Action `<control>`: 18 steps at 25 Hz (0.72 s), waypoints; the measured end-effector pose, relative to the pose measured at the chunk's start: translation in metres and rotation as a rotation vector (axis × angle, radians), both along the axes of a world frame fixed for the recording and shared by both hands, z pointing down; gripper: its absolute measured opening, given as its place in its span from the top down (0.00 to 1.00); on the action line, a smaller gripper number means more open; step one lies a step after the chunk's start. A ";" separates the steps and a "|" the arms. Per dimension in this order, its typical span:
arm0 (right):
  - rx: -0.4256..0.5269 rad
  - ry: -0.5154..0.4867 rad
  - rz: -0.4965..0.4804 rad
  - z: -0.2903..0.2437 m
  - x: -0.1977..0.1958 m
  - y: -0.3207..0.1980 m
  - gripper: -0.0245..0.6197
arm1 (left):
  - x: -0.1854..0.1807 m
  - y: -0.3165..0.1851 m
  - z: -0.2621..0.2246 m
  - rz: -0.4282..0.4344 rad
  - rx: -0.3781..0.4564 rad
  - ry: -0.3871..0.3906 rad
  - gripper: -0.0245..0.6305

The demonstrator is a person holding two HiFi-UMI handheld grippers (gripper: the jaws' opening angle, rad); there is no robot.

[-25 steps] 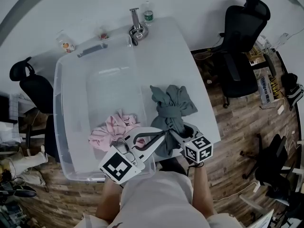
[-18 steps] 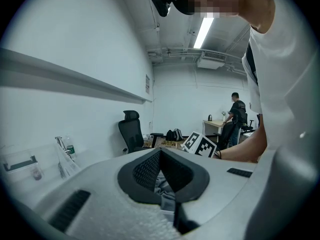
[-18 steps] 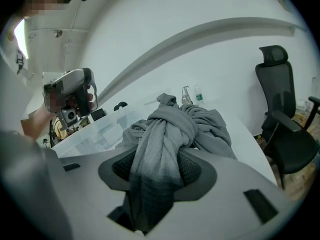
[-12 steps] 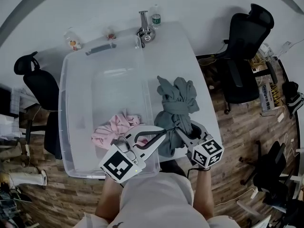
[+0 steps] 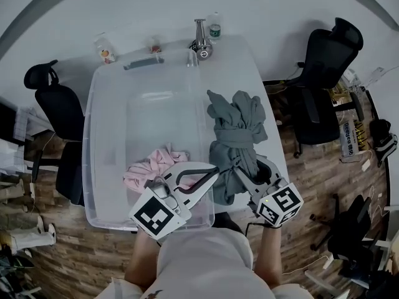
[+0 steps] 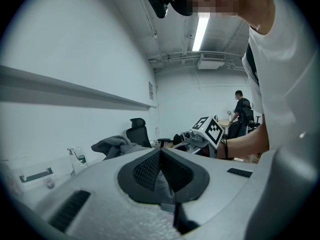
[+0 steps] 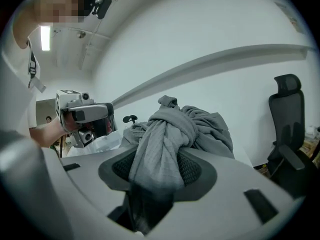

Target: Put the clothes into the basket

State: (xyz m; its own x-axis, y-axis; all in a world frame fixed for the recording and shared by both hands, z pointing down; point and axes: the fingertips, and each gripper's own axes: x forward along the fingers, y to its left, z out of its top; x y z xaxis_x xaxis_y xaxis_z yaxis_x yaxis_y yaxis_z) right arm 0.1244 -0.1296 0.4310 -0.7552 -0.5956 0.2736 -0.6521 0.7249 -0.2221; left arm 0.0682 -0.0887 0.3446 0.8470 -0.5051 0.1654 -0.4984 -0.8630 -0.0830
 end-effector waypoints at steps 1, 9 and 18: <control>0.010 0.003 -0.006 -0.004 -0.002 -0.001 0.67 | -0.003 -0.001 -0.002 -0.006 0.008 0.003 0.96; 0.085 -0.021 -0.063 -0.041 -0.014 0.006 0.67 | -0.017 0.005 -0.014 -0.046 0.055 0.016 0.96; 0.151 -0.026 -0.176 -0.075 -0.048 0.010 0.67 | -0.033 0.004 -0.027 -0.103 0.086 0.033 0.96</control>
